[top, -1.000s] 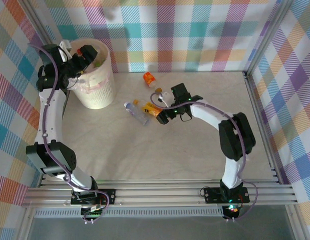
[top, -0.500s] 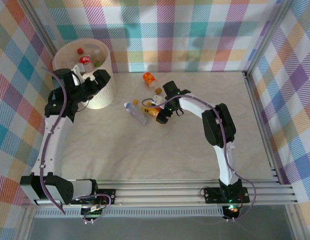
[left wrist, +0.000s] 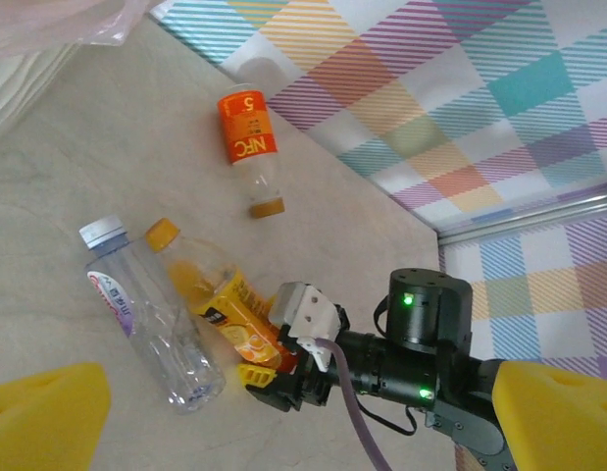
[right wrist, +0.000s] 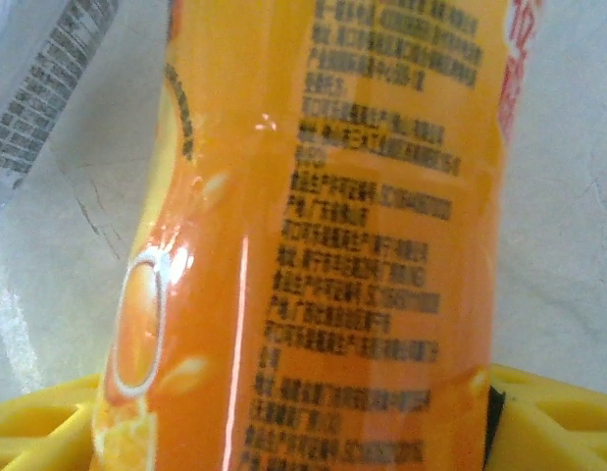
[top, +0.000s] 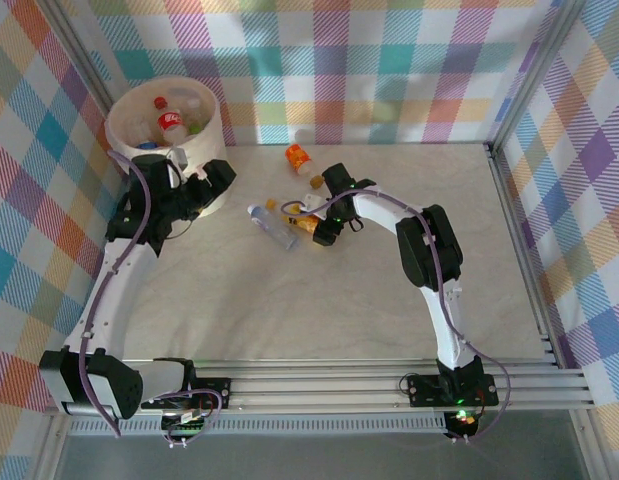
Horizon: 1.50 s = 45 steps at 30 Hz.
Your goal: Put the plastic bottles in the bin
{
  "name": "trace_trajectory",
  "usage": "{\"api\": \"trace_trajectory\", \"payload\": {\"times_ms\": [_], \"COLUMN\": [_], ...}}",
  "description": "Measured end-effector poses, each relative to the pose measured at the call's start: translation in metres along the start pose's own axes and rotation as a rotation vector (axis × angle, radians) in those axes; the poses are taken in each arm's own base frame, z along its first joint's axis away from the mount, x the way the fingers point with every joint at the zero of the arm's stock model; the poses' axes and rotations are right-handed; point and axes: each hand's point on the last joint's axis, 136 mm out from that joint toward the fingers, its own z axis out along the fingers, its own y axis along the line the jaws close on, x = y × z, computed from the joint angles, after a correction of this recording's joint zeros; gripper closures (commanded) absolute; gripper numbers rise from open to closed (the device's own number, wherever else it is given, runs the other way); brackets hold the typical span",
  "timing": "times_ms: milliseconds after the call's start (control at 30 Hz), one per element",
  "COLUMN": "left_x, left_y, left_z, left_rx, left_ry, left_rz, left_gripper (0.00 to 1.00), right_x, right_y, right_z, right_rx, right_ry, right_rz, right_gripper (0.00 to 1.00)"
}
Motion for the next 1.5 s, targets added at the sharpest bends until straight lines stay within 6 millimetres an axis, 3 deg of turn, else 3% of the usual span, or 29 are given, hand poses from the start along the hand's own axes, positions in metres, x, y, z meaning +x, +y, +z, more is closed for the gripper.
{"api": "trace_trajectory", "payload": {"times_ms": [300,500,667,933,1033,1233,1500], "left_x": [0.011,0.018,0.026,0.075,0.091,0.112,0.122], "left_y": [0.019,0.013,0.009,0.050,0.038,-0.008,-0.003], "left_z": [0.006,0.014,0.032,0.069,0.077,0.093,0.112], "left_rx": [-0.056,-0.033,-0.022,-0.095,-0.028,0.146,0.126], "left_ry": [0.009,0.019,0.043,0.147,0.186,0.244,0.268], "left_rz": [-0.027,-0.031,-0.021,-0.106,-0.098,-0.057,-0.079], "left_gripper": [0.00,0.00,0.00,0.00,0.00,0.00,0.04], "right_x": [0.003,0.001,-0.004,0.000,-0.007,-0.038,-0.070], "right_y": [0.001,0.000,0.003,0.046,0.066,0.101,0.126], "right_z": [-0.010,-0.043,-0.079,-0.107,-0.114,-0.122,-0.126], "right_rx": [0.041,0.121,0.180,0.077,-0.007,-0.151,-0.208], "right_ry": [-0.019,-0.051,-0.124,-0.234,-0.298,-0.415,-0.483], "right_rz": [0.039,0.109,0.213,0.399,0.469,0.520,0.479], "right_gripper": [0.45,0.47,0.47,0.46,0.46,0.46,0.43]}}
